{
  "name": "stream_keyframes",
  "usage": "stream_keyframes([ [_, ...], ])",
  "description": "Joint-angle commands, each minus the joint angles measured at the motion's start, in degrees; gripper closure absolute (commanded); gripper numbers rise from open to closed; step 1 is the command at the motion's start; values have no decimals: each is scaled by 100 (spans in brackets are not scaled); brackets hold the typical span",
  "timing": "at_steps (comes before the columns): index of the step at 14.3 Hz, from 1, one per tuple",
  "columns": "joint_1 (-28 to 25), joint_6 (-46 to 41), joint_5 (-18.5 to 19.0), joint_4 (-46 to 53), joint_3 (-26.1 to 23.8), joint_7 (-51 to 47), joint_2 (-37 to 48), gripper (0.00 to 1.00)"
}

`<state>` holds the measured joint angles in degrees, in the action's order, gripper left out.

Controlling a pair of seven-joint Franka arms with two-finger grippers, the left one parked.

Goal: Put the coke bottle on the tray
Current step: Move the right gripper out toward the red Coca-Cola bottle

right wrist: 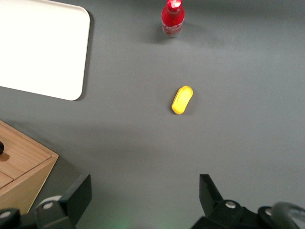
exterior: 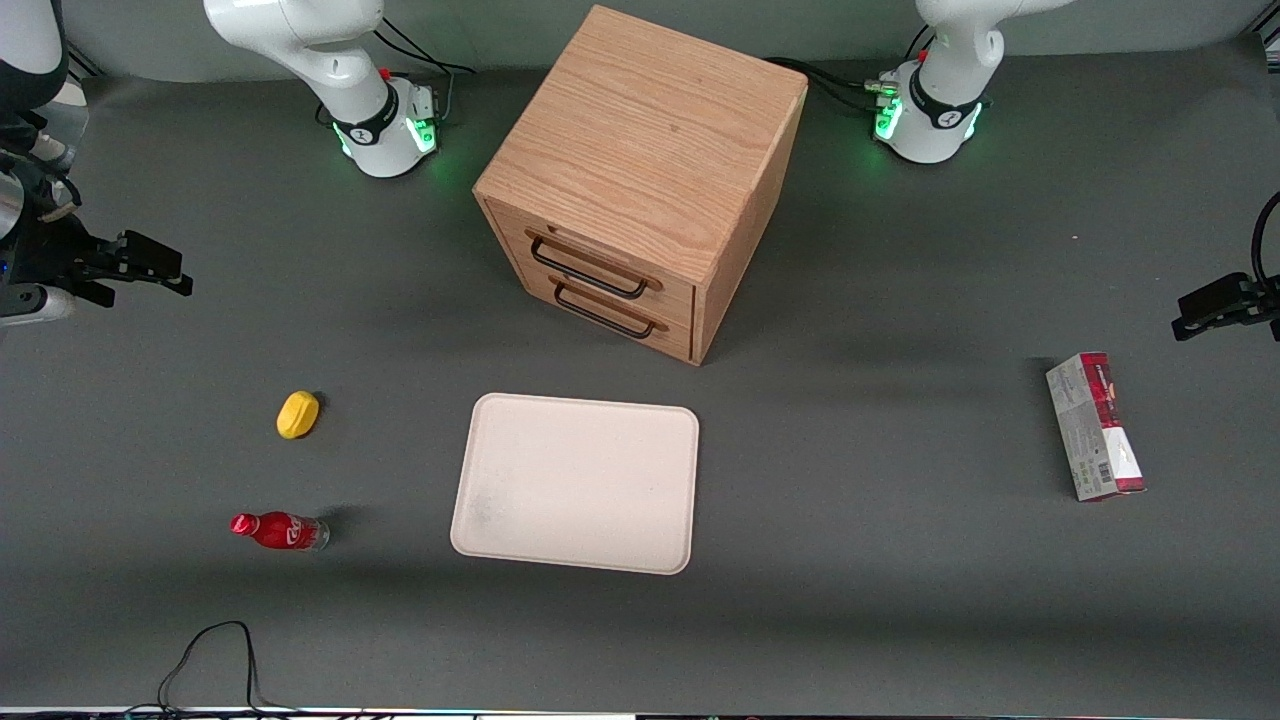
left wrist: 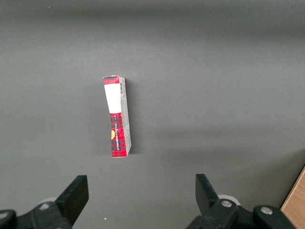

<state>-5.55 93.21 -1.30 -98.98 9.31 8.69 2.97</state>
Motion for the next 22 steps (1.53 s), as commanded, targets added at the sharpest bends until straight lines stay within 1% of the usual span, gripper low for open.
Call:
stream_keyframes([
  [1,-51,-189,-81,362,27,89,-227,0],
  [6,-69,-242,-99,370,0,71,-227,0],
  [13,-42,-260,-90,581,9,36,-490,0],
  [15,-51,-373,-90,966,9,36,-735,0],
  [17,-51,-662,-116,1554,1,27,-1182,0],
  [20,-16,-1189,-335,2801,9,1,-2034,0],
  [22,19,-1402,-371,3715,27,1,-2676,0],
])
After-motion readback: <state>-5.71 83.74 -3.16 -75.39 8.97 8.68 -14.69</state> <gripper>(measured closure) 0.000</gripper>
